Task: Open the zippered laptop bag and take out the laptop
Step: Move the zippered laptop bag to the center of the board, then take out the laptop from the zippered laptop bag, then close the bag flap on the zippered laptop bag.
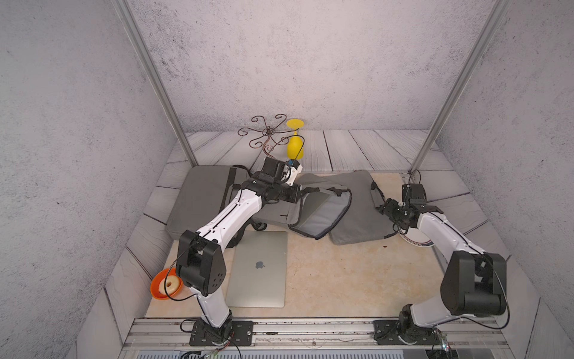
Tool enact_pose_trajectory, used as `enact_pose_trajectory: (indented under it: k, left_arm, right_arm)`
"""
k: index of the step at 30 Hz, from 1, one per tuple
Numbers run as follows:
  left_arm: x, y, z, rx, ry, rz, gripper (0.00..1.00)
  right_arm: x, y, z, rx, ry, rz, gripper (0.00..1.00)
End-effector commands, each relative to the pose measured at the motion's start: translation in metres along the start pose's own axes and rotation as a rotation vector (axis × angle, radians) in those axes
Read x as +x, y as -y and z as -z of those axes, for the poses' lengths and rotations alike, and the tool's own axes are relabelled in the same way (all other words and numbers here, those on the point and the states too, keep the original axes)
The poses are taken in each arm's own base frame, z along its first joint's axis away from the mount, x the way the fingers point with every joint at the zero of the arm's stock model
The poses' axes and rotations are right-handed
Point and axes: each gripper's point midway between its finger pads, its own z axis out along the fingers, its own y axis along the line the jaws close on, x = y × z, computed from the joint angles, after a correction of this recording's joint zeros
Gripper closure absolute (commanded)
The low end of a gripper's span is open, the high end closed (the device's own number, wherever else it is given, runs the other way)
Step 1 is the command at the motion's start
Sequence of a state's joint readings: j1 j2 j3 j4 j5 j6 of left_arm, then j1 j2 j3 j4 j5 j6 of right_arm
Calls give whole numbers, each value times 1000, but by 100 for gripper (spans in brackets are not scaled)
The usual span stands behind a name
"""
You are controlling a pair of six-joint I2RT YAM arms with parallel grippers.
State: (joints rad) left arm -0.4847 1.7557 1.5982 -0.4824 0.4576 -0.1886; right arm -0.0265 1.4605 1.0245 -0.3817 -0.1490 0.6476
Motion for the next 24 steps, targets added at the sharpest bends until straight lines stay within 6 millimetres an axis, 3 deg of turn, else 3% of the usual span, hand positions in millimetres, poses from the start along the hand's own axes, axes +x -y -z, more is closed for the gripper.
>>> enact_pose_trajectory:
  k: [1,6,11,24]
  left_arm:
    - [-10,6,-3,26,40,-16,100]
    - [-10,8,-2,30,36,-11,100]
    - [-9,11,-3,29,35,-14,100]
    - [-7,15,-4,36,32,-20,100]
  right_arm:
    - [43,-57,7,-286,-120,-16,21]
    - [67,-103,1,-434,-124,-60,20]
    - [87,-139,-24,-535,-161,-101,20]
    - [114,-199,-89,-634,-281,-111,25]
